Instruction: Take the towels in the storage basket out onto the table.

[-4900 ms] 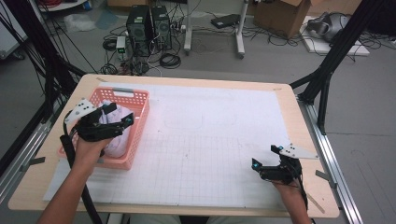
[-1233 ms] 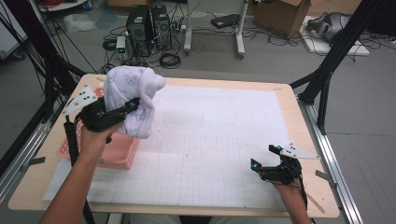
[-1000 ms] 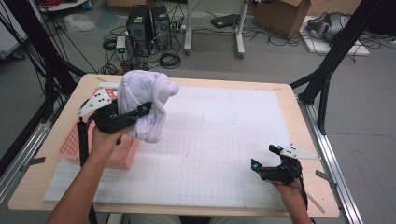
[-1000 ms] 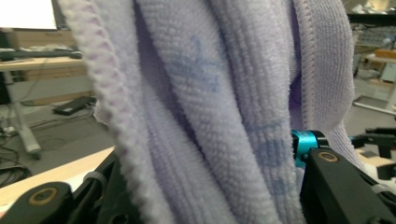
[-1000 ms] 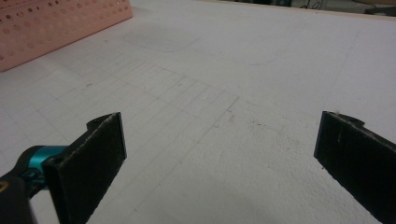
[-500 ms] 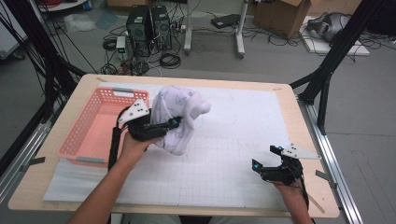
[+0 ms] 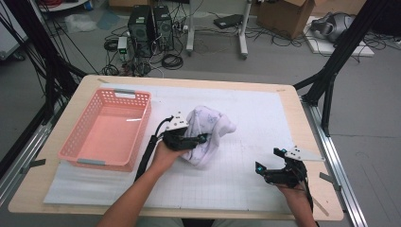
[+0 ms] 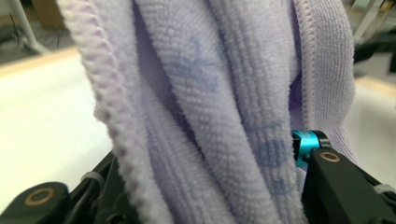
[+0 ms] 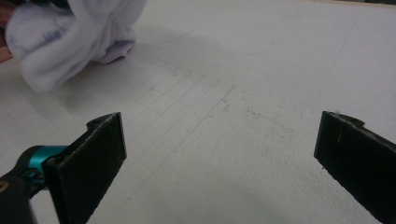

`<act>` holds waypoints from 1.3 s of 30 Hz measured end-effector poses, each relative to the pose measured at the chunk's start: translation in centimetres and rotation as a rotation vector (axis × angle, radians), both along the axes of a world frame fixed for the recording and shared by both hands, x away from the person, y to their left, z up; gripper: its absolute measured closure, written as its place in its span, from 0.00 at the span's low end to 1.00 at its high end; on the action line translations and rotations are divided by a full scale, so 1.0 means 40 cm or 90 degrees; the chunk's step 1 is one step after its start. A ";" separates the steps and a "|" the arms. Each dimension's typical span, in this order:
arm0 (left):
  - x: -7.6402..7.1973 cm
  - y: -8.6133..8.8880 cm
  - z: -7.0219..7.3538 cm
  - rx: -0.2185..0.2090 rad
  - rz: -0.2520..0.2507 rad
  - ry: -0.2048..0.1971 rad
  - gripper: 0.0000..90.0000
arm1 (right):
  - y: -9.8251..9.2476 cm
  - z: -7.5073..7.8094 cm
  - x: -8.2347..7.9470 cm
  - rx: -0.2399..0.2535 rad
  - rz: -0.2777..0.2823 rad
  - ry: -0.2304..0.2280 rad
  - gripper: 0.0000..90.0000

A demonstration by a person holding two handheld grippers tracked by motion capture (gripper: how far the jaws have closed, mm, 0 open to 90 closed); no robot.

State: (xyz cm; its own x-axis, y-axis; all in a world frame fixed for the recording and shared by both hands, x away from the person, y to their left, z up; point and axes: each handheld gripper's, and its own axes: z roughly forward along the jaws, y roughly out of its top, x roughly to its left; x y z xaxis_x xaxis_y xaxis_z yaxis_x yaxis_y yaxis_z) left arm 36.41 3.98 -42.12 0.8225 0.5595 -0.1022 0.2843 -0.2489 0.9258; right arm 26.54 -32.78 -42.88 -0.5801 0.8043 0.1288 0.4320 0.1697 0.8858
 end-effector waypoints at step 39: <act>-0.105 0.155 0.010 -0.061 0.089 0.018 0.22 | 0.006 -0.011 0.017 -0.006 -0.014 0.017 0.01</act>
State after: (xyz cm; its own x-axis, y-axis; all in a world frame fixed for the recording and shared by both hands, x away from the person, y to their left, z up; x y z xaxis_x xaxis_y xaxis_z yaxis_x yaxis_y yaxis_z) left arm 32.20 10.16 -41.73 0.7336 0.6544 -0.1832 0.3367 -0.1158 0.9345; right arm 27.20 -32.54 -43.34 -0.5593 0.8176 0.1368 0.4589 0.1679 0.8725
